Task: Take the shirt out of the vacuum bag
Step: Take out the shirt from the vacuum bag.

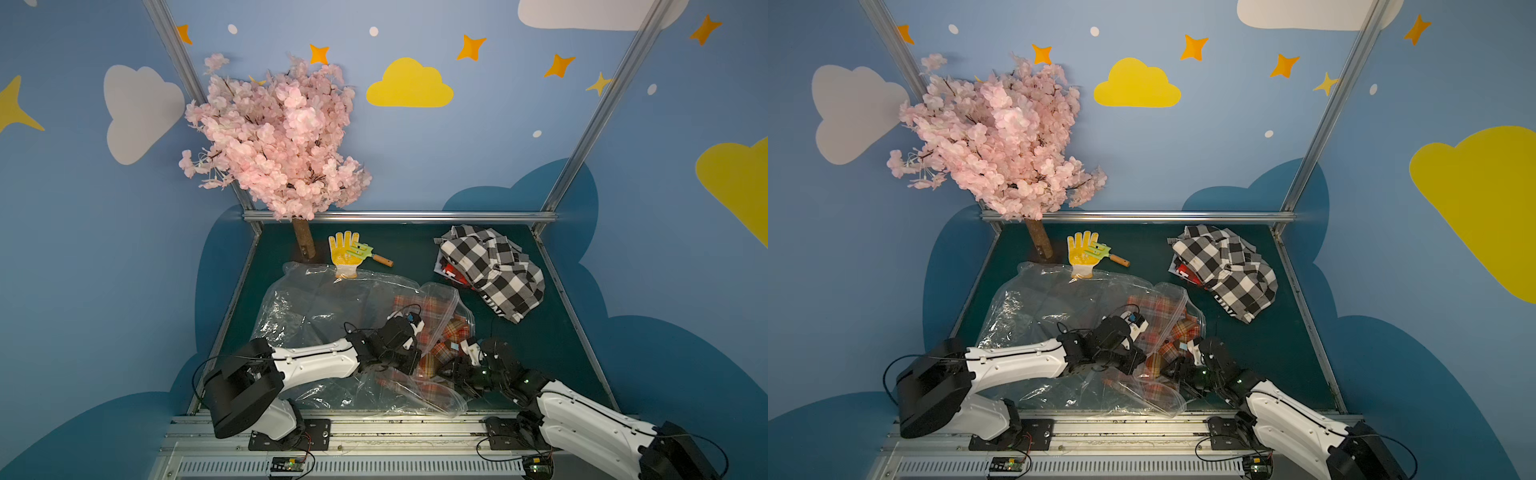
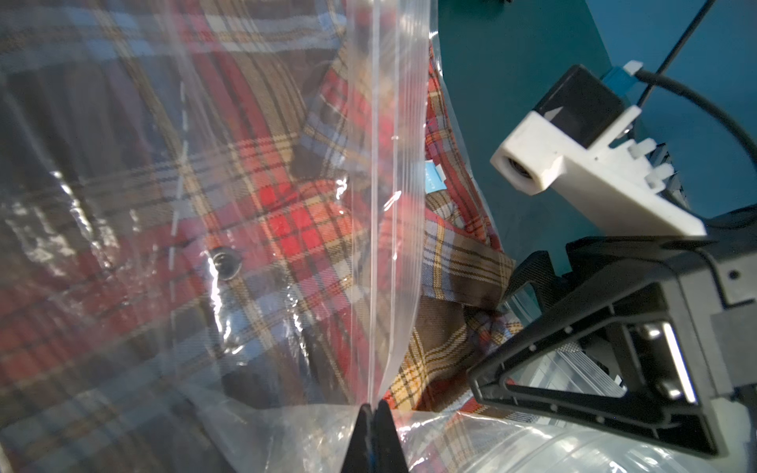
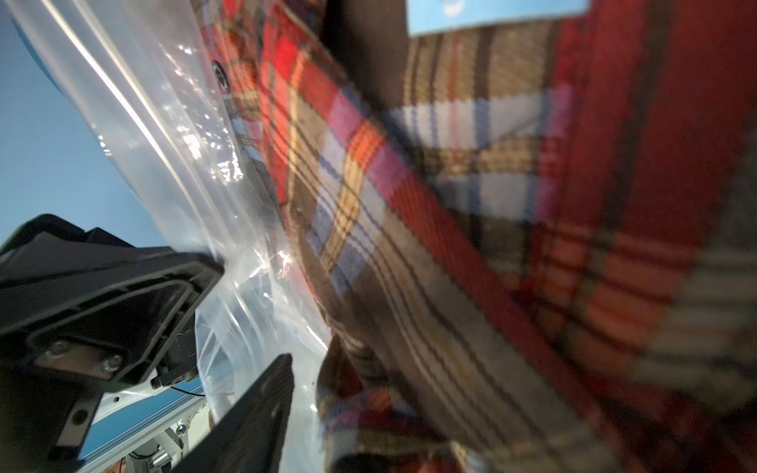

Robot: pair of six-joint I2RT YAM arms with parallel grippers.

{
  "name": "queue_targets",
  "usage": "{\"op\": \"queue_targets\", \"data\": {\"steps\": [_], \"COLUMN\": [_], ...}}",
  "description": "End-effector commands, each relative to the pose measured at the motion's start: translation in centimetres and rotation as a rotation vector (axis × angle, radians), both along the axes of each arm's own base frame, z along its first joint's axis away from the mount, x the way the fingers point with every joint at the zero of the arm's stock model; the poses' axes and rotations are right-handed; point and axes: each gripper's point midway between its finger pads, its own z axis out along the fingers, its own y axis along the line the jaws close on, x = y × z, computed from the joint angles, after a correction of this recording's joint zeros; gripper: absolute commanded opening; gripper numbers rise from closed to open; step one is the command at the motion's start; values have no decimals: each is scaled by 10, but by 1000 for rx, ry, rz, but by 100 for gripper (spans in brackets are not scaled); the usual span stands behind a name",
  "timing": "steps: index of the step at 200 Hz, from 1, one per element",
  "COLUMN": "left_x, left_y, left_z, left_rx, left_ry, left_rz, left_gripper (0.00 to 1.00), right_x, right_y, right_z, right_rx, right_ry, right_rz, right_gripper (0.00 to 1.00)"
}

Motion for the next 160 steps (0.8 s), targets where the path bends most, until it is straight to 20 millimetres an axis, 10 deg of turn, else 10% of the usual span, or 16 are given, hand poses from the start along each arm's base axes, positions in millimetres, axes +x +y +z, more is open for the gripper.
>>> {"op": "queue_targets", "data": {"steps": [1, 65, 160], "left_x": [-5, -1, 4], "left_y": [3, 14, 21], "left_z": [-9, -16, -27], "left_rx": [20, 49, 73], "left_ry": [10, -1, 16], "left_rz": [-12, 21, 46], "left_gripper": [3, 3, 3], "right_x": [2, 19, 21], "right_y": [-10, 7, -30], "right_z": [-24, -9, 65], "right_rx": [-83, -50, -45], "right_ry": [35, 20, -84], "right_rz": [-52, -13, 78], "right_gripper": [63, 0, 0]}}
